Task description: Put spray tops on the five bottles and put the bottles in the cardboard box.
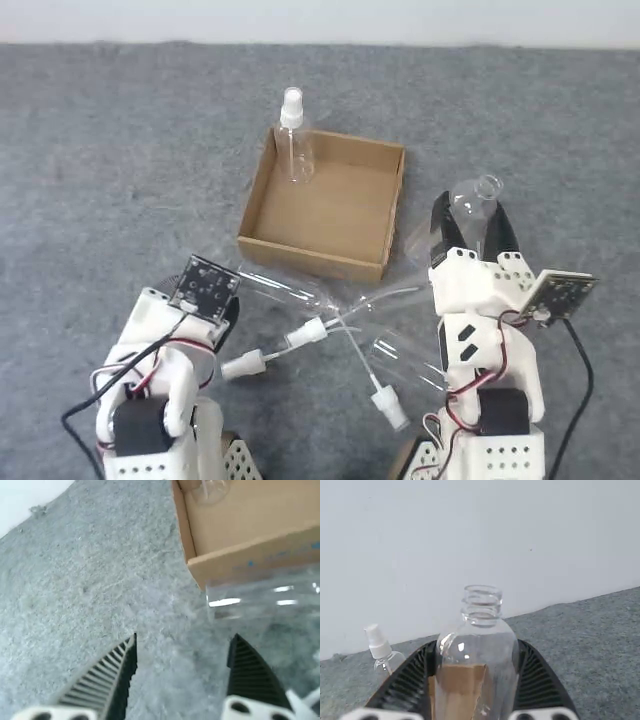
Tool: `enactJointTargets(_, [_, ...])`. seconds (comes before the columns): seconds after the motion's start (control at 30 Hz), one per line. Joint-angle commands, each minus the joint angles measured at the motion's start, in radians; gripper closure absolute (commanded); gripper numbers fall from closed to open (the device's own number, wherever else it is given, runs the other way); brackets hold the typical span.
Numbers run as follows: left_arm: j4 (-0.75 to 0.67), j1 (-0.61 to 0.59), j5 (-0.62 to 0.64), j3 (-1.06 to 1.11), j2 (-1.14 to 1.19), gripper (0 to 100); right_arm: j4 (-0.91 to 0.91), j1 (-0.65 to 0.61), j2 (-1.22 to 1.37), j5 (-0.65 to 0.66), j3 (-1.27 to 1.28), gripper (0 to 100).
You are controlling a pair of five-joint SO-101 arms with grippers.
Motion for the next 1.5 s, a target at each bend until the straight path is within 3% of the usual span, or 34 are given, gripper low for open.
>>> enactJointTargets(0.0, [0.044,0.003,-0.092,-0.047,-0.014,72,-0.033,0.01,-0.021,0.018,-0.017,98.9])
enactJointTargets(0.33, [0.054,0.005,-0.12,-0.018,0.031,71,-0.035,0.01,-0.018,0.018,-0.017,98.7])
enactJointTargets(0.7, [0.026,0.017,-0.138,-0.168,0.517,71,-0.031,0.01,-0.018,0.018,-0.017,98.7])
enactJointTargets(1.07, [-0.051,0.242,-0.103,-0.185,0.832,71,-0.031,0.01,-0.018,0.02,-0.017,98.7])
enactJointTargets(1.47, [-0.219,0.189,-0.106,-0.185,1.086,73,-0.03,0.01,-0.018,0.046,-0.015,98.6])
